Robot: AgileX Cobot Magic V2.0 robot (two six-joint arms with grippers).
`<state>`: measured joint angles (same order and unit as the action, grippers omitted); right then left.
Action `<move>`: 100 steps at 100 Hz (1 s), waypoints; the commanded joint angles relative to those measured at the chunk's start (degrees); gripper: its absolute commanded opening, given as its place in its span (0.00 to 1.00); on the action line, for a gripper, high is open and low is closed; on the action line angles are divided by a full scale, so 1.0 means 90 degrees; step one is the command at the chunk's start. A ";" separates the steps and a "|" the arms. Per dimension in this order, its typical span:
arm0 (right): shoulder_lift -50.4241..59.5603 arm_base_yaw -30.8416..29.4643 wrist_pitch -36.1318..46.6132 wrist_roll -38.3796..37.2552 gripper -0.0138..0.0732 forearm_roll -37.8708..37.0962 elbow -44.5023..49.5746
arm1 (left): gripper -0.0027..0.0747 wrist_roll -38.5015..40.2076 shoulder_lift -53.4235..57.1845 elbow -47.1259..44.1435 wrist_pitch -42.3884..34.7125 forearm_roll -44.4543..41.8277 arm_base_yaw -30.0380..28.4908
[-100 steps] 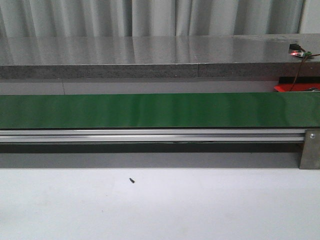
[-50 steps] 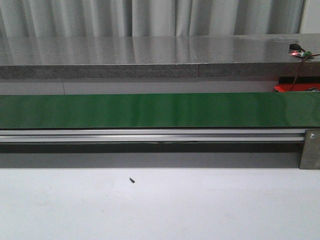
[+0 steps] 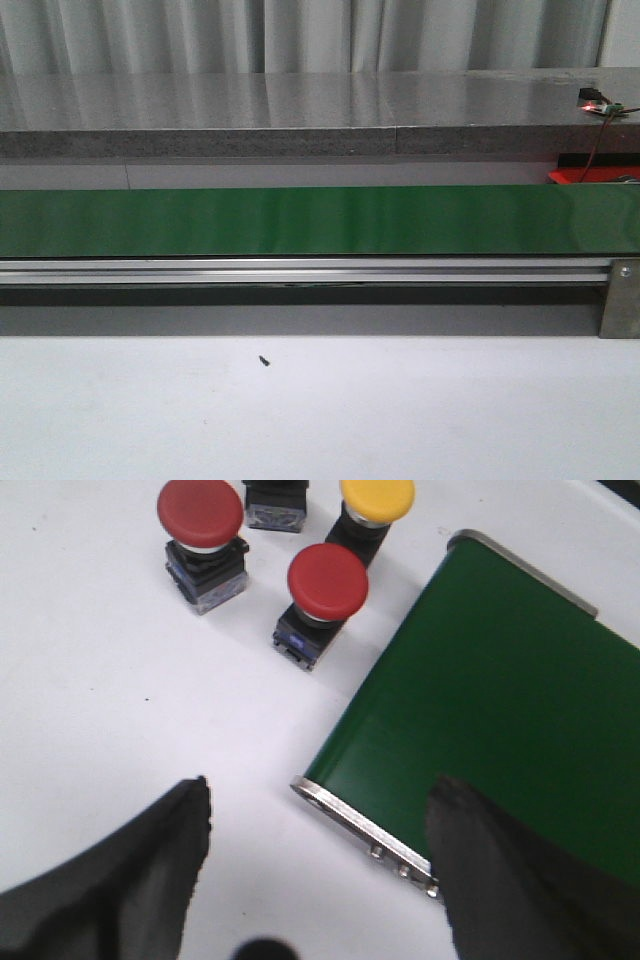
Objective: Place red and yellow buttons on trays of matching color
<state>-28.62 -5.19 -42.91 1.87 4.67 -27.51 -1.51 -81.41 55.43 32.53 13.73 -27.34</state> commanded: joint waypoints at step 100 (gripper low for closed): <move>-0.0011 0.0016 0.0367 0.0020 0.08 -0.0054 -0.0162 | 0.72 0.0622 -0.3125 0.3339 0.0283 -0.0161 -0.0635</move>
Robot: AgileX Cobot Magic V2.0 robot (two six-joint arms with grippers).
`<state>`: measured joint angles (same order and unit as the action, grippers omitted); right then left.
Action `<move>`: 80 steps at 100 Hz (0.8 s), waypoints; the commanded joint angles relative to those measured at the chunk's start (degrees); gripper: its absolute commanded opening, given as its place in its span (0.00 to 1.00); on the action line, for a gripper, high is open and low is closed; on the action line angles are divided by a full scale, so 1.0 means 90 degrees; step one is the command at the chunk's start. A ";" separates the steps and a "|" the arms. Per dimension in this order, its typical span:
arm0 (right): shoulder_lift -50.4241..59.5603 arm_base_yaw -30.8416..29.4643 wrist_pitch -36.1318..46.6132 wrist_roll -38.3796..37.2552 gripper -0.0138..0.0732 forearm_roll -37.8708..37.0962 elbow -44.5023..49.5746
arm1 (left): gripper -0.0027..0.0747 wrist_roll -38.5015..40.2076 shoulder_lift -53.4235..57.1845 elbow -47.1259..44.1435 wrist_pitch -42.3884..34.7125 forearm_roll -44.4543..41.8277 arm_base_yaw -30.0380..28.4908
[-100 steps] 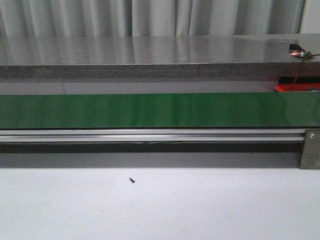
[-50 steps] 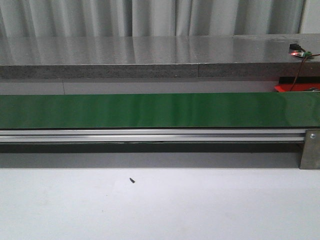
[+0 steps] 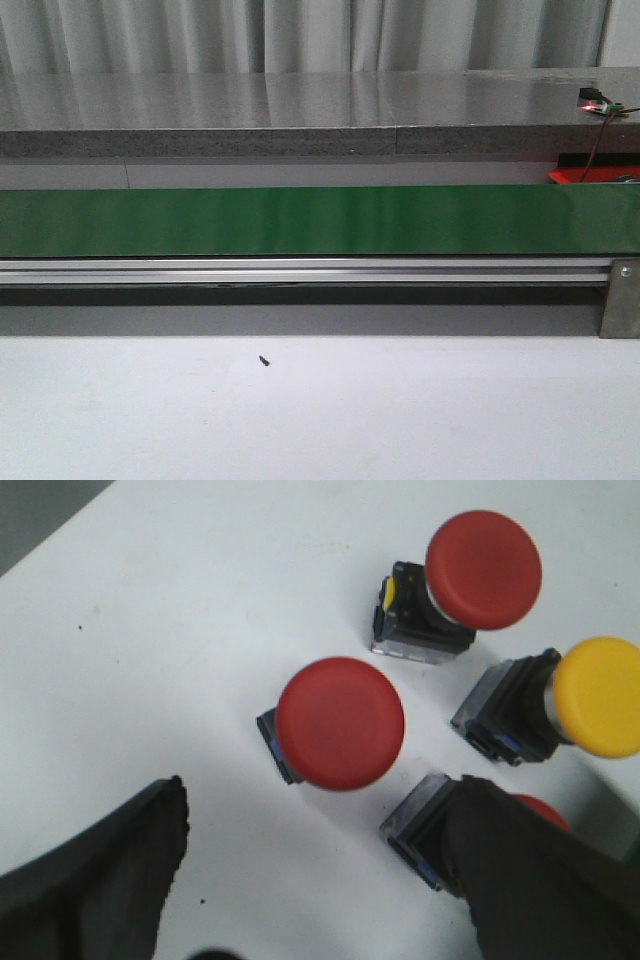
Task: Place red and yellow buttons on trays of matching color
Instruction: 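Grasp a red button from the cluster with the left gripper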
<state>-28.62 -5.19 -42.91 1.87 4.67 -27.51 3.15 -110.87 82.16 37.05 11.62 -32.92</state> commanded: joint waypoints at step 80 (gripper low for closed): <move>-0.0011 0.0016 0.0367 0.0020 0.08 -0.0054 -0.0162 | 0.26 0.0105 -0.0483 0.0750 -0.0581 0.0194 -0.0016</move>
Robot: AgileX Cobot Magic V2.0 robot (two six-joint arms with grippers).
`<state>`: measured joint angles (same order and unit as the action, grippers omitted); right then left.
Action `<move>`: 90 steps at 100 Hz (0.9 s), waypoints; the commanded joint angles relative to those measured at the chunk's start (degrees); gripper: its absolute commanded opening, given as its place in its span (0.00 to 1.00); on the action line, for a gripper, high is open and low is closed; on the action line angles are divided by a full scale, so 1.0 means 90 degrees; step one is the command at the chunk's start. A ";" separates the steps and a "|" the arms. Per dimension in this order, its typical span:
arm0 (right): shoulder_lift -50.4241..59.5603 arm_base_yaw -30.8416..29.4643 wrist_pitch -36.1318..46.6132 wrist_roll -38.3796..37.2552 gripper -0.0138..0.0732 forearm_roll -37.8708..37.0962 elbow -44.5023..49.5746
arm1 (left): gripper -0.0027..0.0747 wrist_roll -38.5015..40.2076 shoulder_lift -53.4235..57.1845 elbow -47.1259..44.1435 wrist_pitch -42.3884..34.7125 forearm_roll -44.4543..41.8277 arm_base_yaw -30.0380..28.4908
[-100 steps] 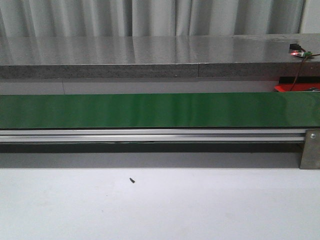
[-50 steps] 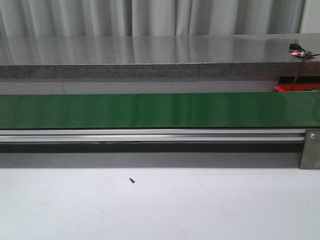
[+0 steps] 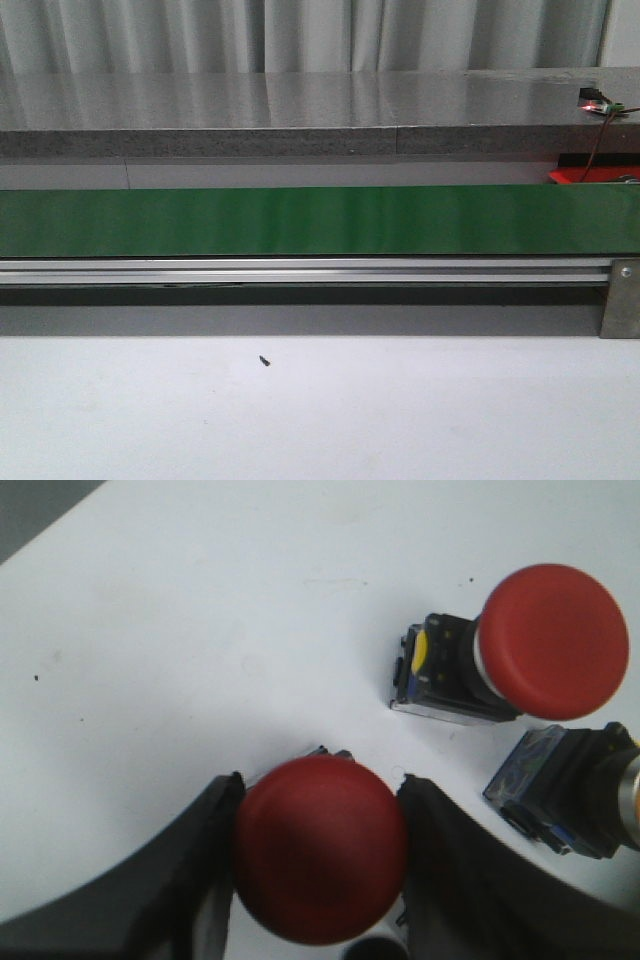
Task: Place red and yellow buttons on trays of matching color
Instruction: 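Grasp a red button from the cluster with the left gripper, then lower the red button onto the belt and open the left gripper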
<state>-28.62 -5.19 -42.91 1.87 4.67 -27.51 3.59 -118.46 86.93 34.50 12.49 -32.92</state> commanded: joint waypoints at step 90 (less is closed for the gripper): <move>-0.0011 0.0016 0.0367 0.0020 0.08 -0.0054 -0.0162 | 0.22 -0.0477 0.2574 -0.0317 0.0764 0.0131 0.0975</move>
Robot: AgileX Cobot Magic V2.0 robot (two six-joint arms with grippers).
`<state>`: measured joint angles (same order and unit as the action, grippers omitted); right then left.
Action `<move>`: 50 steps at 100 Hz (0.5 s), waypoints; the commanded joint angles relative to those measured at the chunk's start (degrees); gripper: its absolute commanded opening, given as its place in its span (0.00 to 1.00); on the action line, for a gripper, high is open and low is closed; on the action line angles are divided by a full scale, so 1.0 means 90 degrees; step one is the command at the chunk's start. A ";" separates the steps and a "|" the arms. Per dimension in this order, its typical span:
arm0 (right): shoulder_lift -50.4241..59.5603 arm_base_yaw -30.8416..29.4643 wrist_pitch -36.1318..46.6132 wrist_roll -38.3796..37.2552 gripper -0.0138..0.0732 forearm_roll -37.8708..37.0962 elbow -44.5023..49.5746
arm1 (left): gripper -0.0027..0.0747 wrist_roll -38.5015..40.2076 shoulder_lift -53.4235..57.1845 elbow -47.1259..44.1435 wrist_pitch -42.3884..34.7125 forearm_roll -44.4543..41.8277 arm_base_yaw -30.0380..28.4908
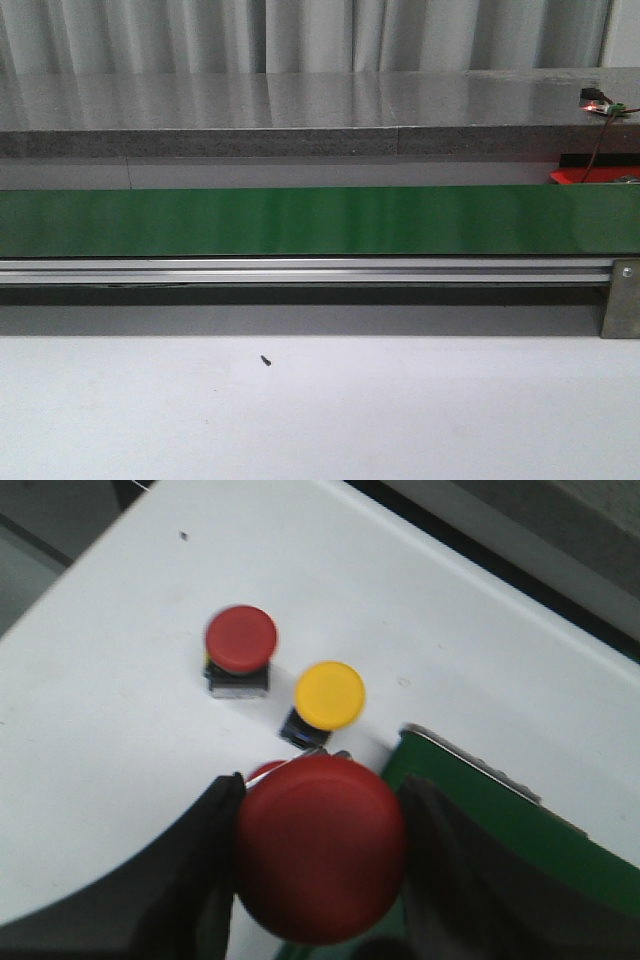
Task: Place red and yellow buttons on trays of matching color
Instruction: 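Lower the red button onto the belt and open the left gripper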
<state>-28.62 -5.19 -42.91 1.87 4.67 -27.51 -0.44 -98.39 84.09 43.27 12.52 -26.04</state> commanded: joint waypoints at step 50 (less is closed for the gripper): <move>-0.0011 0.0016 0.0367 0.0020 0.08 -0.0054 -0.0162 | 0.23 -0.0029 0.0344 -0.1004 -0.0430 0.0150 0.0939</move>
<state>-28.62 -5.19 -42.91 1.87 4.67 -27.51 -0.44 -98.27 74.17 42.46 12.86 -17.92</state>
